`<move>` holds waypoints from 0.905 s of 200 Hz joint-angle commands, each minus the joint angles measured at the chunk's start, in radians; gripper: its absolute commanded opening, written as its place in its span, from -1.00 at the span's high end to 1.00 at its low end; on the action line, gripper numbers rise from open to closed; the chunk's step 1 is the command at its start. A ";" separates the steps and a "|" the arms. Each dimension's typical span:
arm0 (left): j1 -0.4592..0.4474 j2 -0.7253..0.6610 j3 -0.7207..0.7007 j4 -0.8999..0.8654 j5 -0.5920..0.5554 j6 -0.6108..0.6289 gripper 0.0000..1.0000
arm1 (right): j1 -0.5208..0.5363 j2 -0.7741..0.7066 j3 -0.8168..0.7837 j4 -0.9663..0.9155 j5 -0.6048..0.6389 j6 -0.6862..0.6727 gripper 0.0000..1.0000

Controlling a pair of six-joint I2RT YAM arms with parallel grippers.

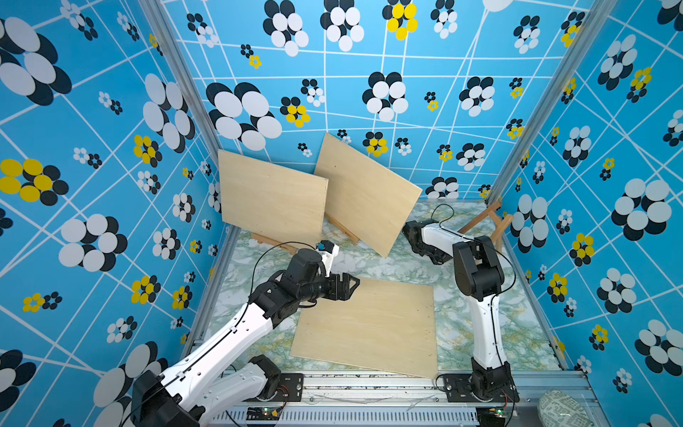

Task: Assemble the easel
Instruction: Place the easel at the center of the board.

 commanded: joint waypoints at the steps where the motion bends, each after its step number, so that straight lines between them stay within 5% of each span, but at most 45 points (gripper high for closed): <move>1: 0.007 -0.008 -0.008 0.006 -0.002 -0.006 -0.75 | 0.008 -0.018 -0.026 -0.018 -0.004 0.022 0.09; 52: 0.008 0.002 -0.009 0.028 0.005 -0.013 -0.74 | 0.022 -0.097 -0.122 0.008 -0.036 0.051 -0.28; 124: -0.001 0.019 -0.014 0.055 0.012 -0.021 -0.75 | 0.041 -0.409 -0.359 0.131 -0.081 0.083 -0.32; 181: -0.014 0.024 -0.022 0.073 0.011 -0.018 -0.75 | 0.024 -0.812 -0.449 0.116 -0.356 0.150 -0.51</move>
